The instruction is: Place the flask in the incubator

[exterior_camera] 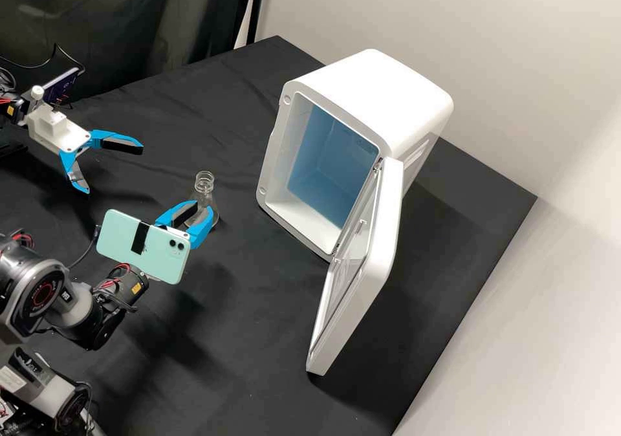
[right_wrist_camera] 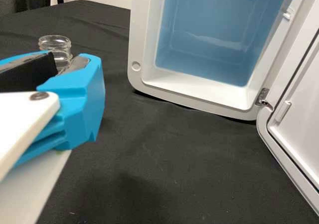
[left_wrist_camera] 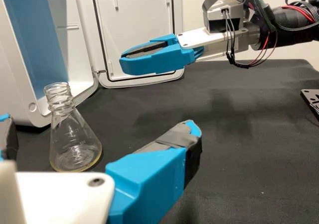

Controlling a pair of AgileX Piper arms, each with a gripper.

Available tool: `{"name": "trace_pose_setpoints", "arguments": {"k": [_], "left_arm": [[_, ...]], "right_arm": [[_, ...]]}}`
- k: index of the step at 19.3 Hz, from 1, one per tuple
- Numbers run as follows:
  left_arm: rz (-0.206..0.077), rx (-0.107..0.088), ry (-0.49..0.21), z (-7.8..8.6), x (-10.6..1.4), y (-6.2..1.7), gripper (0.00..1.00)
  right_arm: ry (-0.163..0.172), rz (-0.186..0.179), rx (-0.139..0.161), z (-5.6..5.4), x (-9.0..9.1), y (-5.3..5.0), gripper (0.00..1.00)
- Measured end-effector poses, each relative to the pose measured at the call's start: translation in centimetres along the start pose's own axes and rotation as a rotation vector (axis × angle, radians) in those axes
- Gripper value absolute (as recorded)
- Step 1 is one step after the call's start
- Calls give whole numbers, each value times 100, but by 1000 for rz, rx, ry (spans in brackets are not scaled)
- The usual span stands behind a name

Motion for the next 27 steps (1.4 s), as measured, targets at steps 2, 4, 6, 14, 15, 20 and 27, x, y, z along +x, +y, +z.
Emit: {"name": "trace_pose_setpoints", "arguments": {"k": [2,4,6,14,15,20,27], "left_arm": [[0,0,0,0,0,0,100],[0,0,0,0,0,0,100],[0,0,0,0,0,0,100],[0,0,3,-4,-2,1,100],[1,-1,5,-8,-3,1,100],[-7,-8,5,6,-19,-22,100],[-7,-8,5,6,-19,-22,100]], "right_arm": [[0,0,-4,0,0,0,0],[-1,1,-6,1,0,1,100],[-1,1,-6,1,0,1,100],[-33,-46,-8,57,28,-82,100],[-37,-52,-8,65,38,-94,100],[-53,-56,-7,94,126,-103,100],[-68,-25,-2,127,227,-45,100]]}}
